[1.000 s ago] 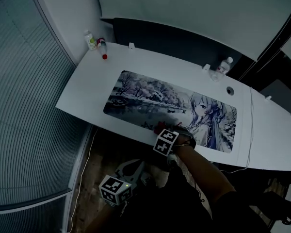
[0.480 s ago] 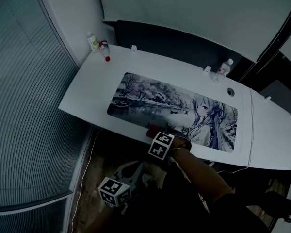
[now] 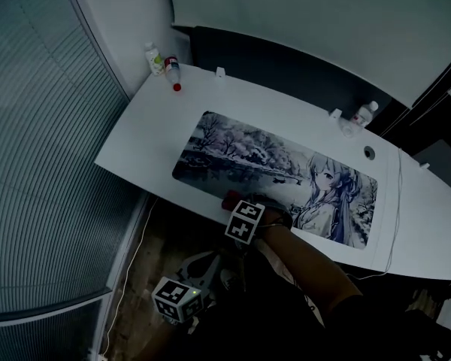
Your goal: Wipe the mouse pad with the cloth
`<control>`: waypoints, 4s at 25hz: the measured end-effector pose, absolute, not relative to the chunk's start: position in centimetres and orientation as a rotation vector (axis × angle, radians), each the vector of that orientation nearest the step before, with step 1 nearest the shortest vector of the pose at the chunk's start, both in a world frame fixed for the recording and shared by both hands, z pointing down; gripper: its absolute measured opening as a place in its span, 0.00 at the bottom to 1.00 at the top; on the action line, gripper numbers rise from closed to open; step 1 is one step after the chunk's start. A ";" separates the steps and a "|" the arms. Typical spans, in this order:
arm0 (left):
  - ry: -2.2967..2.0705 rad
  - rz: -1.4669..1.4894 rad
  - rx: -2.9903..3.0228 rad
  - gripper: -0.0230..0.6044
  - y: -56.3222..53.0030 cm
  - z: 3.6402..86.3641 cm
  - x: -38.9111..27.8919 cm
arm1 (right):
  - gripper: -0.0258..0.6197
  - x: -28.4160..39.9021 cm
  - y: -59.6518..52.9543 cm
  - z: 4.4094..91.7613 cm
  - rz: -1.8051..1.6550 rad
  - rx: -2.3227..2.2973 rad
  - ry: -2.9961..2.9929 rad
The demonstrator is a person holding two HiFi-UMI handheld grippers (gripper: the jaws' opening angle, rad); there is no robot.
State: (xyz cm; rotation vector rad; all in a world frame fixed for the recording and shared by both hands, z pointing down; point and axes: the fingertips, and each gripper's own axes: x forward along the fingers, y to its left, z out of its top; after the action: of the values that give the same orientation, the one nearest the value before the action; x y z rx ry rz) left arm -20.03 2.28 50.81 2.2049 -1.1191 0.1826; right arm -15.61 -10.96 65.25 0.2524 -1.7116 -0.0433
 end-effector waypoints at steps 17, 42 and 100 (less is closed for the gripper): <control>-1.144 0.218 2.095 0.05 -7.7 52.3 -18.4 | 0.21 -13.0 -25.9 65.9 0.068 0.202 -1.737; -1.151 0.286 2.033 0.05 -13.5 53.4 -16.7 | 0.21 -12.6 -39.6 65.6 0.071 0.276 -1.791; -0.786 0.196 2.388 0.05 12.6 45.8 -0.5 | 0.21 6.9 13.0 45.3 0.873 1.170 -2.631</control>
State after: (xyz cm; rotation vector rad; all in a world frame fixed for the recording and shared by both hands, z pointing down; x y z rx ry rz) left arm -0.48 12.61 45.75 2.3877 -0.7856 0.1956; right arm 6.94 13.01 45.32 1.1704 -2.6306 0.8726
